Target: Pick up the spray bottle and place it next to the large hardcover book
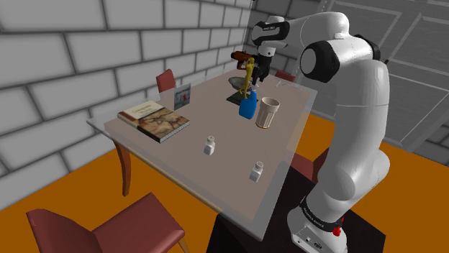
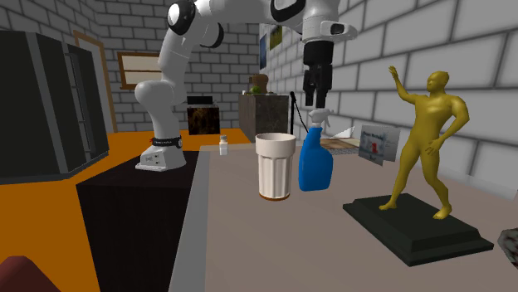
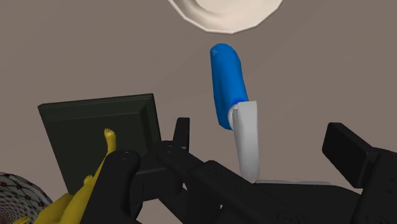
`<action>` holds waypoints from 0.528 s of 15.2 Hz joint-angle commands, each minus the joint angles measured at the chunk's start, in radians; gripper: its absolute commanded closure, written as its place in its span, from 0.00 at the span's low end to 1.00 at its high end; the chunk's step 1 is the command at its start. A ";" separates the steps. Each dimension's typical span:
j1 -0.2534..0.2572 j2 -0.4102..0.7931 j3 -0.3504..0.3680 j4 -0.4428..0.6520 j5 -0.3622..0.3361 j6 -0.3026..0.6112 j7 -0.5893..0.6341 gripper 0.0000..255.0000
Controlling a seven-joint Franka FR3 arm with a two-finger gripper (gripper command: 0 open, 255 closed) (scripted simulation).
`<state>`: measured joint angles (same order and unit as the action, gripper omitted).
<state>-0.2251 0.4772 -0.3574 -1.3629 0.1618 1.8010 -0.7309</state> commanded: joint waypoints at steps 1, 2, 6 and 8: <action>-0.002 0.013 0.003 -0.004 0.006 0.019 -0.005 0.00; -0.001 0.015 0.003 -0.016 0.006 0.031 -0.006 0.00; 0.001 0.023 0.006 -0.065 0.011 0.088 -0.010 0.00; 0.001 0.023 0.006 -0.065 0.011 0.088 -0.010 0.00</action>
<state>-0.2247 0.5011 -0.3515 -1.4240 0.1726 1.8851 -0.7413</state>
